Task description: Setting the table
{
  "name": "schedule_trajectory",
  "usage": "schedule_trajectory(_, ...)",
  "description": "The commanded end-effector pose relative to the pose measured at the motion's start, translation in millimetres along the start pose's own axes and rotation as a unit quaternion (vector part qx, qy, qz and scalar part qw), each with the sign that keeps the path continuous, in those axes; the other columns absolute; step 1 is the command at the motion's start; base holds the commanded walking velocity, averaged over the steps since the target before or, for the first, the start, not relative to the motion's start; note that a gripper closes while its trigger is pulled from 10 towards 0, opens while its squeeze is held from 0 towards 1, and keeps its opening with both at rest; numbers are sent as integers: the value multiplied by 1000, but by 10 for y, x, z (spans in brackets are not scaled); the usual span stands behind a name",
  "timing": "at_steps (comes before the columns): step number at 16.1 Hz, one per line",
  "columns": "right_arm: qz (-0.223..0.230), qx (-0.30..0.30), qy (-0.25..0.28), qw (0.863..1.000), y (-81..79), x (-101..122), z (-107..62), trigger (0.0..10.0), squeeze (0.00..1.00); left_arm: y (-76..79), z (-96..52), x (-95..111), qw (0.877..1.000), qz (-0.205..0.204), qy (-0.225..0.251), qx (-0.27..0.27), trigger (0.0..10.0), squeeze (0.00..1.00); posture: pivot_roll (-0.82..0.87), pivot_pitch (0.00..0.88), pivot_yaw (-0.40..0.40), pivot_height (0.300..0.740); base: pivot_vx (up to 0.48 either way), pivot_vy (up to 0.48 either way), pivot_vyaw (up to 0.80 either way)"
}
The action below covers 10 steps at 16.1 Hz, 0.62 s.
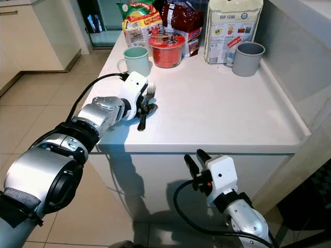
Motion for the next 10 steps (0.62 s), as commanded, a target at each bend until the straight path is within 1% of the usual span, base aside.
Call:
schedule_trajectory(1, -4, 3, 12, 1000, -22, 76, 23, 10000, 0, -35, -2, -118, 999, -13, -30, 7, 10000, 0, -45, 28, 122, 740, 0, 0, 0)
schedule_trajectory(3, -4, 4, 12, 1000, -23, 77, 31, 10000, 0, -21, 1, -158, 999, -22, -43, 1, 10000, 0, -45, 27, 126, 740, 0, 0, 0)
schedule_trajectory(4, -4, 5, 12, 1000, -29, 76, 33, 10000, 0, -17, 1, -175, 998, -29, -48, -2, 9765, 0, -44, 26, 127, 740, 0, 0, 0)
schedule_trajectory(5, -3, 5, 11, 1000, -32, 73, 34, 10000, 0, -16, 1, -179, 998, -32, -49, -2, 10000, 0, -44, 26, 127, 740, 0, 0, 0)
schedule_trajectory(6, -3, 5, 10, 1000, -28, 64, 26, 10000, 0, -2, 5, -184, 998, -37, -51, -5, 10000, 0, -43, 24, 128, 740, 0, 0, 0)
schedule_trajectory(10, -7, 5, 11, 1000, -26, 64, 35, 10000, 0, -10, 0, -196, 998, -39, -56, -6, 10000, 0, -41, 20, 127, 740, 0, 0, 0)
Point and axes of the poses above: a point about 5 cm out from each wrist's last joint towards the gripper, its own z axis pointing out of the wrist towards the gripper, its own x axis along the axis of the wrist's last joint, y = z × x, the point moved 1 cm from there along z, pointing out of the wrist towards the gripper, and after that the axes turned 10 degrees about -z, right-handed, at the moved point
